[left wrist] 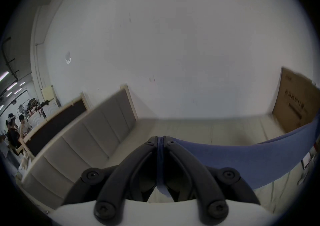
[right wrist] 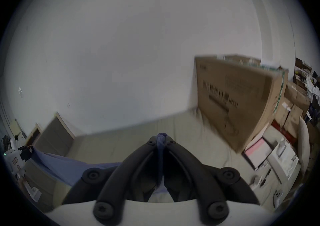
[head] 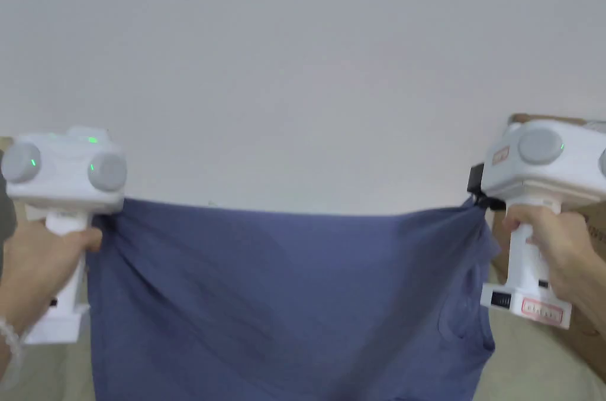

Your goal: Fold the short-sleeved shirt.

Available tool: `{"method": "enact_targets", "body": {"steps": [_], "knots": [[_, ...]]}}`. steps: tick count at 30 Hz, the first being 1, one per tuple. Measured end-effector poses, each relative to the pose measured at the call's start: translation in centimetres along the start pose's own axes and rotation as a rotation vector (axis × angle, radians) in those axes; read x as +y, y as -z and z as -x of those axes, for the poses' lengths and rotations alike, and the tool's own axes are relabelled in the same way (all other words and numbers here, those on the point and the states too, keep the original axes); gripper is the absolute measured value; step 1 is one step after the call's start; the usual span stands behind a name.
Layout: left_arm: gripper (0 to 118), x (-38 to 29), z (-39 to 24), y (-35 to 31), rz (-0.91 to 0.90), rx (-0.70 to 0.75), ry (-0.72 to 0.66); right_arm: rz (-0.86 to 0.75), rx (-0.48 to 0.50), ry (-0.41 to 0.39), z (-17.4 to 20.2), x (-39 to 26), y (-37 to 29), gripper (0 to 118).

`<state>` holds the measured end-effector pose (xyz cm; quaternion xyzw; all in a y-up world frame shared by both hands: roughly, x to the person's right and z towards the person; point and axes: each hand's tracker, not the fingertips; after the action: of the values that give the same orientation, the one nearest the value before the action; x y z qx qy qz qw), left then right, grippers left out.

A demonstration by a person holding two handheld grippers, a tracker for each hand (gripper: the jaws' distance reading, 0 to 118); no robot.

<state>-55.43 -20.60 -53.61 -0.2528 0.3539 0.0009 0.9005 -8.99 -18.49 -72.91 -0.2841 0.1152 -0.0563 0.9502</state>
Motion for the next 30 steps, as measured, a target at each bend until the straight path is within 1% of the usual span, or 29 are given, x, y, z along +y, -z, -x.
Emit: {"method": "enact_targets", "body": {"steps": [2,4,6,7,8,9,12,14,15,17,18,19,21,22,23,27,28,30], "knots": [[5,-4.7,-1.4,3.5,0.095,-0.01,0.039,0.083,-0.013,-0.017,-0.6,-4.1,3.5,4],[5,-9.2,-2.6,6.0,0.169,-0.006,0.047,0.167,-0.03,-0.021,-1.3,-8.2,6.6,4],[5,-13.4,-3.3,8.1,0.253,-0.023,0.047,0.261,-0.058,-0.022,-2.4,-12.3,8.9,4],[5,-15.1,-3.4,8.8,0.296,-0.031,0.037,0.298,-0.054,-0.036,-2.8,-13.9,9.7,4],[5,-16.6,-3.1,10.3,0.336,-0.038,0.013,0.332,-0.07,-0.03,-3.3,-15.3,10.1,4],[5,-18.2,-2.8,10.6,0.386,-0.052,-0.022,0.363,-0.086,-0.02,-4.3,-17.0,11.4,4],[5,-21.4,-2.0,9.8,0.395,-0.047,-0.009,0.412,-0.08,0.001,-6.0,-20.2,11.1,4],[5,-22.6,-1.3,8.3,0.417,-0.054,0.017,0.418,-0.072,0.002,-6.8,-21.7,9.1,4],[5,-23.2,-0.6,6.8,0.401,-0.064,0.02,0.416,-0.051,0.004,-7.4,-22.3,7.9,4],[5,-24.6,0.7,3.3,0.378,-0.076,0.024,0.417,-0.059,0.0,-7.9,-23.7,4.6,4],[5,-25.4,1.4,1.6,0.365,-0.075,0.029,0.402,-0.041,0.026,-8.5,-24.6,2.6,4],[5,-26.0,2.0,0.1,0.363,-0.065,0.029,0.405,-0.022,0.035,-9.0,-25.4,1.0,4],[5,-27.8,4.1,-4.2,0.368,-0.079,0.005,0.403,0.001,0.008,-9.8,-27.9,-3.3,4],[5,-28.6,4.9,-6.1,0.365,-0.088,-0.001,0.414,-0.01,-0.01,-10.1,-28.9,-5.0,4],[5,-29.6,5.8,-7.9,0.359,-0.108,0.002,0.411,-0.013,-0.01,-10.6,-30.2,-7.0,4],[5,-34.0,8.5,-14.8,0.357,-0.102,0.042,0.419,0.001,0.03,-12.9,-35.9,-13.9,4],[5,-35.1,9.0,-16.0,0.363,-0.098,0.058,0.448,-0.009,0.029,-13.2,-37.2,-15.1,4],[5,-37.7,9.9,-18.6,0.371,-0.103,0.072,0.448,-0.011,0.04,-13.9,-40.2,-17.9,4]]}}
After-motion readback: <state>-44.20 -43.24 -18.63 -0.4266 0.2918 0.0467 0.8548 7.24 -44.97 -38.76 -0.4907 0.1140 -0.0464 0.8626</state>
